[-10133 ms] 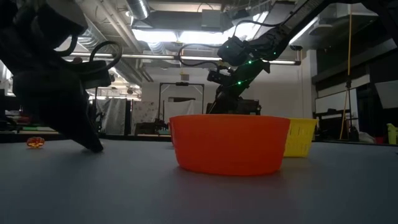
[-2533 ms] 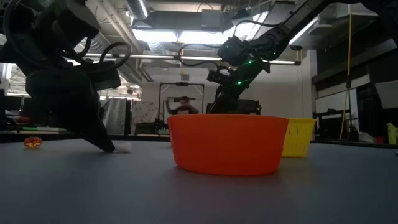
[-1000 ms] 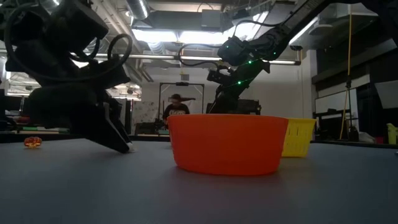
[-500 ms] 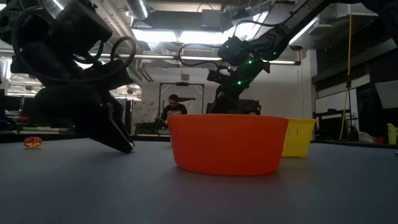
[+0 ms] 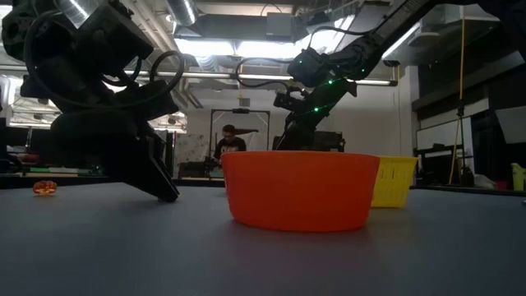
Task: Sort Halloween decoration
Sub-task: Put the white ghost toy into the red bin
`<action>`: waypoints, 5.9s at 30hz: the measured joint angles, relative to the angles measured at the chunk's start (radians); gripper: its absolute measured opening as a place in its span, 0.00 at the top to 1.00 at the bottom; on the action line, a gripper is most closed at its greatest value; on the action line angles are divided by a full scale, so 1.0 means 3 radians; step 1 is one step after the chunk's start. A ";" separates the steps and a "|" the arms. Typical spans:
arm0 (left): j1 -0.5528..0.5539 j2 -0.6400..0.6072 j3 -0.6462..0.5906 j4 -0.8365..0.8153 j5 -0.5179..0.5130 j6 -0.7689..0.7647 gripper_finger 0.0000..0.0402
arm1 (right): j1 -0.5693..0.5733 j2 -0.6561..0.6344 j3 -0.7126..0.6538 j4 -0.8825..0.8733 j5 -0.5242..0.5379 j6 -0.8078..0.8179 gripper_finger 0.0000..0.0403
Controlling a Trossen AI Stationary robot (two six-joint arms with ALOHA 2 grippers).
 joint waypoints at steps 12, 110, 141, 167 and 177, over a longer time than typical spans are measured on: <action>0.0000 0.0000 0.0000 -0.0006 0.0011 -0.0001 0.76 | 0.0001 0.0000 -0.0001 -0.0004 0.0000 0.0000 0.55; 0.0567 0.0337 0.1390 -0.2419 0.1028 0.0507 0.58 | 0.2501 -0.2666 -0.0828 -0.1701 0.0416 0.2128 0.55; 0.0566 0.0367 0.1389 -0.2416 0.0985 0.0507 0.76 | 0.2553 -0.2654 -0.1055 -0.1480 0.0415 0.2285 0.55; 0.0567 0.0356 0.1455 -0.2244 0.0953 0.0507 0.76 | 0.2552 -0.2654 -0.1055 -0.1481 0.0415 0.2283 0.55; 0.0575 0.0352 0.1459 -0.2243 0.0969 0.0506 0.80 | 0.2552 -0.2654 -0.1055 -0.1481 0.0414 0.2283 0.55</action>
